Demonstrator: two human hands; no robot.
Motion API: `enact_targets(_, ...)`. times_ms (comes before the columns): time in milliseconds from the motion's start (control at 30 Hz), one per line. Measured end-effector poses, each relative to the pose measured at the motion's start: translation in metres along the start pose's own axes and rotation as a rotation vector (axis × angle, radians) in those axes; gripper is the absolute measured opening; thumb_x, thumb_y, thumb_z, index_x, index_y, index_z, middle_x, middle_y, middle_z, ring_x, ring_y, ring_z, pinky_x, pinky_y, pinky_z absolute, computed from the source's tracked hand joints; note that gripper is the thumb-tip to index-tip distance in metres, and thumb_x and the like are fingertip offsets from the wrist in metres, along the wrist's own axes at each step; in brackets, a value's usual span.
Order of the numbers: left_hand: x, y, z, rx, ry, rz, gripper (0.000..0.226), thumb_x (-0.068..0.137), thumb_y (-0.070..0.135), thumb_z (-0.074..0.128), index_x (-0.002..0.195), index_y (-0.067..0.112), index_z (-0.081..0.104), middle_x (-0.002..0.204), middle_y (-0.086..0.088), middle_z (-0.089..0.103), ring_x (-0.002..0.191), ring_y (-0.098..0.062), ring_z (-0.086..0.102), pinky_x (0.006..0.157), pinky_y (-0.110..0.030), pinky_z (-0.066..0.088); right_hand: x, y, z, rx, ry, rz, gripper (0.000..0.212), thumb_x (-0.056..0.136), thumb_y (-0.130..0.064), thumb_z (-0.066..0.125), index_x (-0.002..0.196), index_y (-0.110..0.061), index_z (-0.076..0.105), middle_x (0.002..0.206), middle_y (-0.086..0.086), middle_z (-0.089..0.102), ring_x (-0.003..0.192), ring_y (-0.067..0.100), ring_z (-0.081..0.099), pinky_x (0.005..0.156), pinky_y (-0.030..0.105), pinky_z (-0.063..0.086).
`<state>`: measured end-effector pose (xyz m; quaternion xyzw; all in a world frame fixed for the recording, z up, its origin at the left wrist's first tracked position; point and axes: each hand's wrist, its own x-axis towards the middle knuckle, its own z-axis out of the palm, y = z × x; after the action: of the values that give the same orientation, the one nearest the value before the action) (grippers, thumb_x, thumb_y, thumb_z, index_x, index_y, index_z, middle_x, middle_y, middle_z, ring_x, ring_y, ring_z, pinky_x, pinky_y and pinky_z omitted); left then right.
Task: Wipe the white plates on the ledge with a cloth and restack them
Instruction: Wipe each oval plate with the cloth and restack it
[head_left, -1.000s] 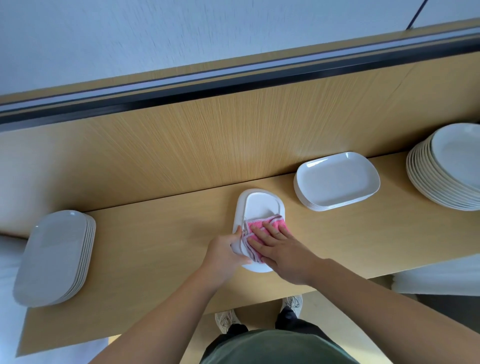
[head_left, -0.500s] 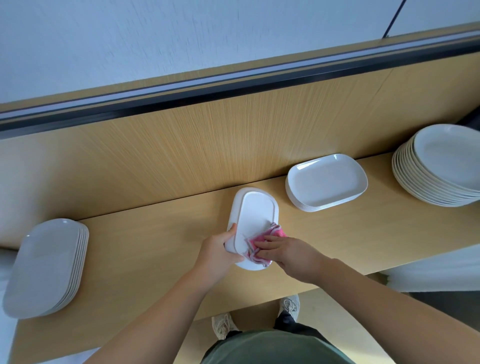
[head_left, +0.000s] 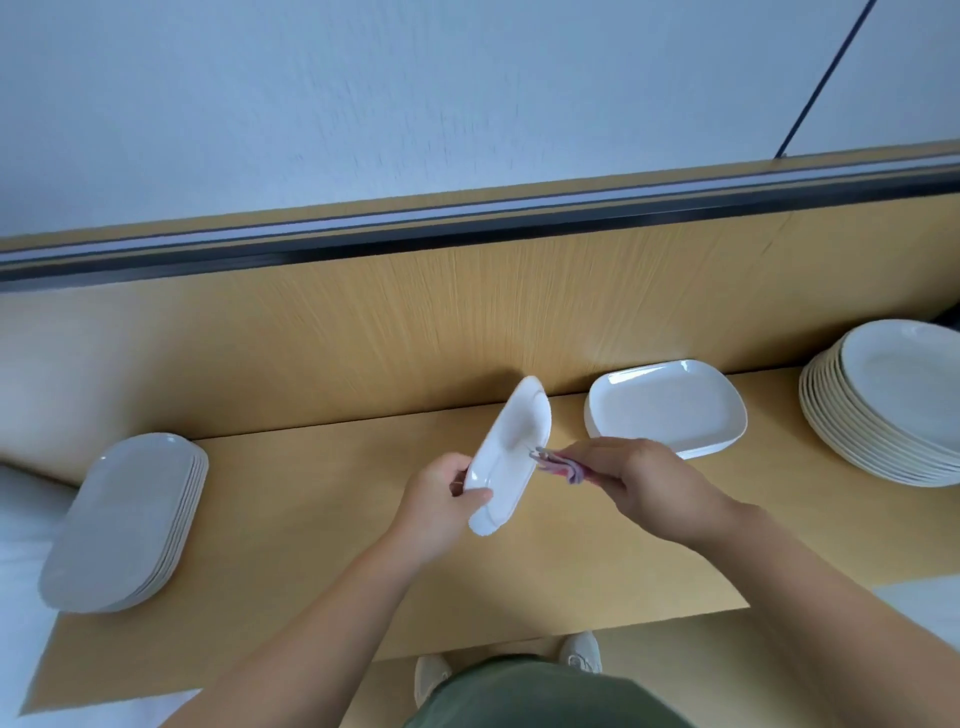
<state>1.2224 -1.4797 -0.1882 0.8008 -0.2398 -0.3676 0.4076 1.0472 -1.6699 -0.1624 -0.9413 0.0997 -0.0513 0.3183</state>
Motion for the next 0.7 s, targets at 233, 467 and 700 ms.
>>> enact_targets(233, -0.027, 0.012, -0.044, 0.136, 0.252, 0.045, 0.009, 0.092, 0.025, 0.057, 0.09, 0.033, 0.06, 0.078, 0.01, 0.063, 0.068, -0.012, 0.055, 0.057, -0.023, 0.039, 0.034, -0.025, -0.024, 0.003, 0.028, -0.14, 0.043, 0.096, -0.005, 0.058, 0.132, -0.029, 0.06, 0.114, -0.019, 0.067, 0.101, -0.004, 0.061, 0.086, 0.016, 0.048)
enact_targets(467, -0.073, -0.012, -0.105, 0.205, 0.518, 0.022, 0.013, 0.094, 0.028, 0.054, 0.095, 0.038, 0.062, 0.069, 0.004, 0.063, 0.063, -0.018, 0.057, 0.053, -0.029, 0.042, 0.083, -0.064, -0.002, -0.032, -0.053, -0.333, 0.043, 0.096, -0.005, 0.056, 0.133, -0.027, 0.059, 0.119, -0.022, 0.063, 0.1, 0.002, 0.063, 0.082, 0.028, 0.053)
enact_targets(700, -0.12, -0.056, -0.156, 0.337, 0.74, 0.053, 0.019, 0.094, 0.022, 0.058, 0.107, 0.032, 0.069, 0.075, 0.011, 0.069, 0.07, -0.011, 0.063, 0.063, -0.032, 0.049, 0.126, -0.113, 0.032, -0.064, -0.161, -0.446, 0.042, 0.097, -0.007, 0.054, 0.131, -0.031, 0.059, 0.121, -0.025, 0.06, 0.099, 0.002, 0.061, 0.081, 0.024, 0.052)
